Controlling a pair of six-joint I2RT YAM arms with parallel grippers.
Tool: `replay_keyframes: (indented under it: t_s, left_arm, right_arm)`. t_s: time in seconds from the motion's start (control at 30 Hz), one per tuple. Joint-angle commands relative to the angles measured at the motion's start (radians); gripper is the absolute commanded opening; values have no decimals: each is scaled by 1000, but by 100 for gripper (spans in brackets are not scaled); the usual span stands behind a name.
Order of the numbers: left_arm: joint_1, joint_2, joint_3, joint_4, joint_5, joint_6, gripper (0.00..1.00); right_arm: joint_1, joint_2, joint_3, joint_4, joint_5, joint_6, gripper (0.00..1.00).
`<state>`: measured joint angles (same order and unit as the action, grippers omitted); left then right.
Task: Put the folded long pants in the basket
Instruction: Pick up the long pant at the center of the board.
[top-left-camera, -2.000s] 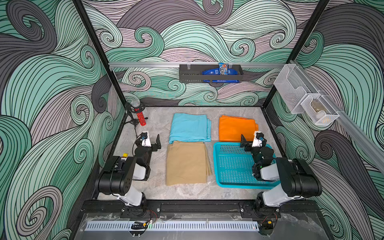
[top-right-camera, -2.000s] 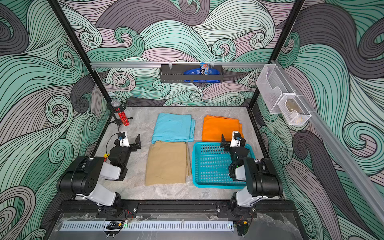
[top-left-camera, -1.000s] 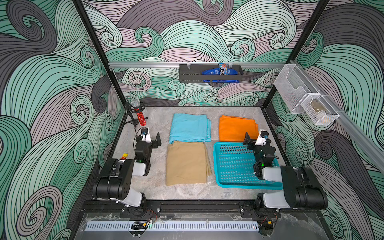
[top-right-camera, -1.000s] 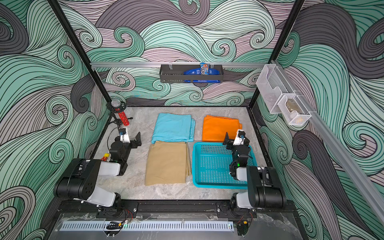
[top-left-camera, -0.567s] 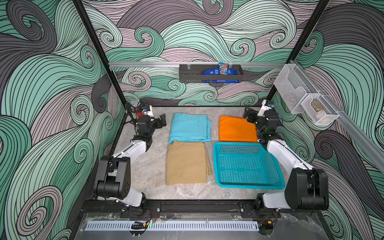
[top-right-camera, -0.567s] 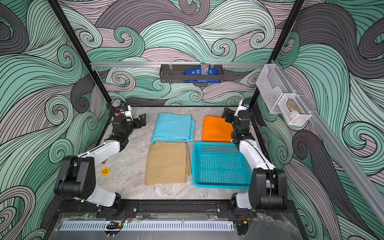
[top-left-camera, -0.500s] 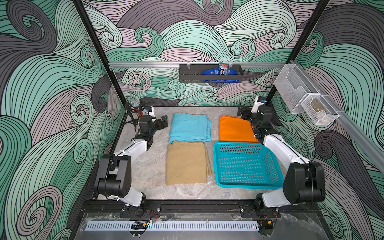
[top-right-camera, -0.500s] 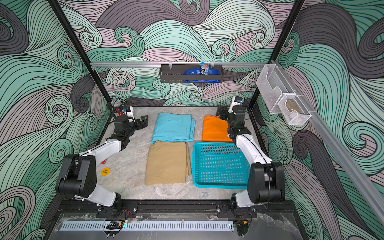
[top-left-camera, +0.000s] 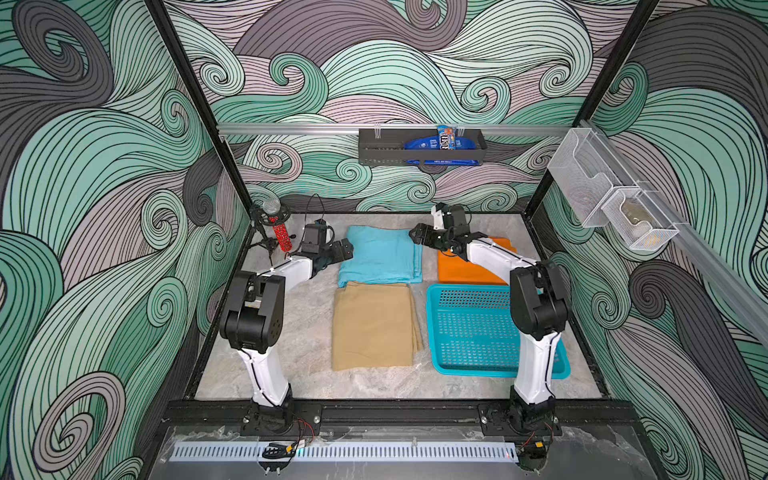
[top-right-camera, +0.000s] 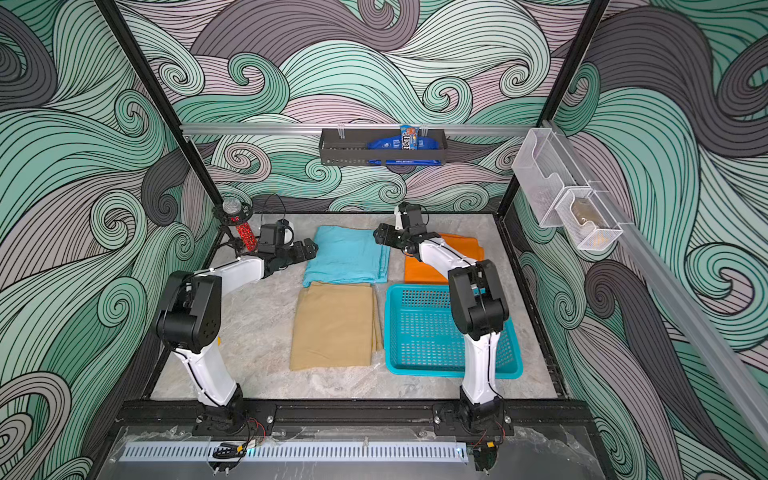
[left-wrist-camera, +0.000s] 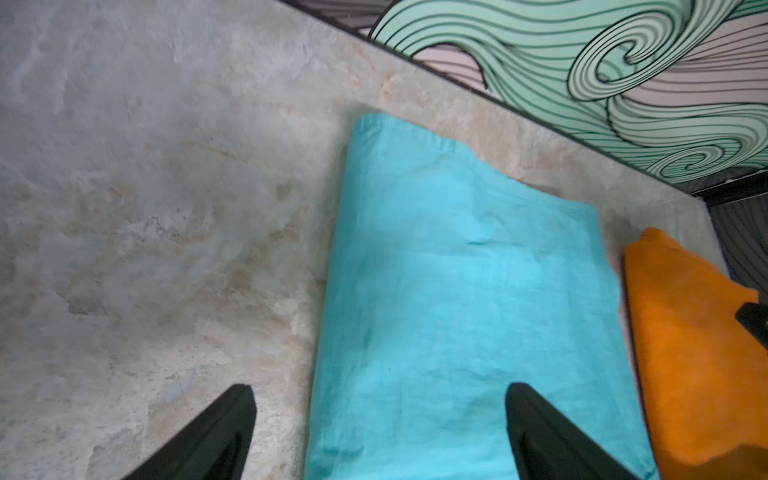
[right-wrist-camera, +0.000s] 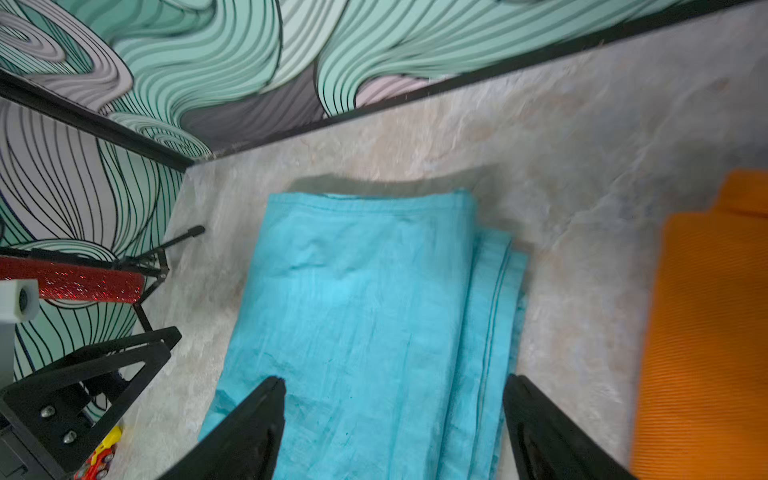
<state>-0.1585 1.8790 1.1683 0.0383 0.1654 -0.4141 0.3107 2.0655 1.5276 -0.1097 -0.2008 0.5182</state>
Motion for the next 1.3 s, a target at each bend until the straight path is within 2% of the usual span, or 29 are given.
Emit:
replay_keyframes:
  t_s: [0.0,0.2,0.4,0.63,0.87,1.07,1.17,1.2,1.23,1.27]
  left_arm:
    - [0,48,40,-74,-20,-6,97]
    - [10,120,39,-82,8,-8,97]
    - [13,128,9,-53,30,-7,97]
    - [12,140,1,-5,141,-66,96]
    - [10,159,-30,62,251,-128,88]
    - [3,199,-38,80,312,-148,70]
    - [1,210,-28,71,324,-141,47]
    - [0,213,-25,74,327,-139,30]
    - [0,217,-19,70,331,-137,2]
    - [0,221,-12,60,330,-138,0]
  right_arm:
    - [-1,31,23,-52,-43,56,84]
    - [-1,74,-3,-55,-53,66,85]
    - [-1,82,-50,-55,-40,68,87]
    - [11,135,-32,-54,-73,90,90]
    - [44,188,31,-55,-91,105,89]
    - [62,222,65,-56,-110,115,82]
    - [62,229,72,-54,-121,114,65]
    - [61,233,78,-54,-129,115,53]
    - [62,238,87,-53,-141,111,33]
    - [62,243,95,-54,-155,111,11]
